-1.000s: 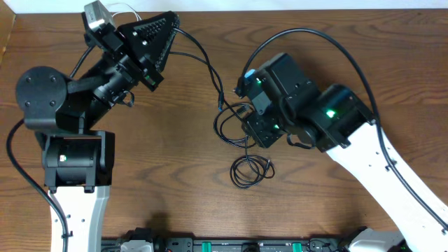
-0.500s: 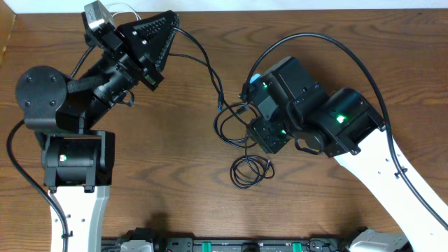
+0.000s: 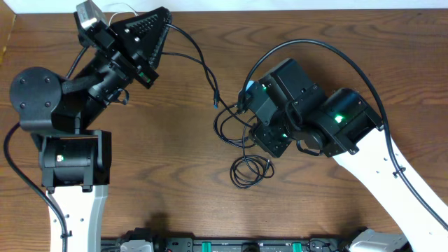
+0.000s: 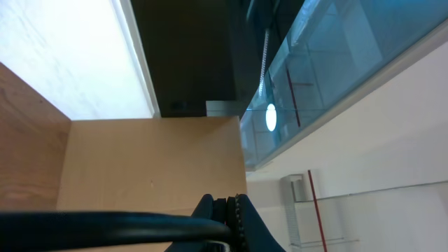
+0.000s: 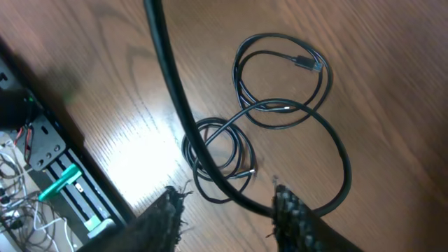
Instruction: Untangle cables
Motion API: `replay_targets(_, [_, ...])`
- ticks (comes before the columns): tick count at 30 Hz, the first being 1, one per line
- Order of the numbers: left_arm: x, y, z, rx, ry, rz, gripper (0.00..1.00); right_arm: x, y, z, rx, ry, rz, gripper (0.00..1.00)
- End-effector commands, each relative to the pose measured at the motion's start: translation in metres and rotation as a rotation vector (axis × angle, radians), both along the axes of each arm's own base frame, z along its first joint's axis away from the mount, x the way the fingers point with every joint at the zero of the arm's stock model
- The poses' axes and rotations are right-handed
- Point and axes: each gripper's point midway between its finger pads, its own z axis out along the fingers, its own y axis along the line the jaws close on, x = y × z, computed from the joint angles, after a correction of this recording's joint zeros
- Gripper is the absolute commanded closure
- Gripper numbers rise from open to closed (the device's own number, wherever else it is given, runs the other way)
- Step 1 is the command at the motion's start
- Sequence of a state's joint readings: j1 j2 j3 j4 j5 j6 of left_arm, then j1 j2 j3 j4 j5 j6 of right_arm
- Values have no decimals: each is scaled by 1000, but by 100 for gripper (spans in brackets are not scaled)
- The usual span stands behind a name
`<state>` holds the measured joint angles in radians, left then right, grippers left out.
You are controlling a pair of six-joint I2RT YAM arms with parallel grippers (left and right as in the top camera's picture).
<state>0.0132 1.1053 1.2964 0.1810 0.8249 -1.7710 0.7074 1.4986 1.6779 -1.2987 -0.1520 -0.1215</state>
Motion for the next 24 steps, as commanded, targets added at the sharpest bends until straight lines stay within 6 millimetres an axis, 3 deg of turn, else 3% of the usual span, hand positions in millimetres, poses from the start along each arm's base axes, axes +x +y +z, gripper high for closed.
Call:
replay_targets(1, [-2, 2, 7, -25, 3, 0, 92, 0, 0, -7, -26, 3, 15, 61])
replay_targets(12, [-3, 1, 7, -46, 25, -11, 93, 2, 2, -19, -41, -2, 40, 57])
replay_targets(17, [-3, 1, 7, -46, 25, -11, 93, 3, 2, -18, -37, -7, 40, 70])
replay_targets(21, [-3, 1, 6, -44, 25, -14, 93, 5, 4, -17, -30, -10, 34, 99])
replay_targets(24, [-3, 1, 6, -39, 21, -13, 92, 7, 6, -15, -10, -3, -8, 99])
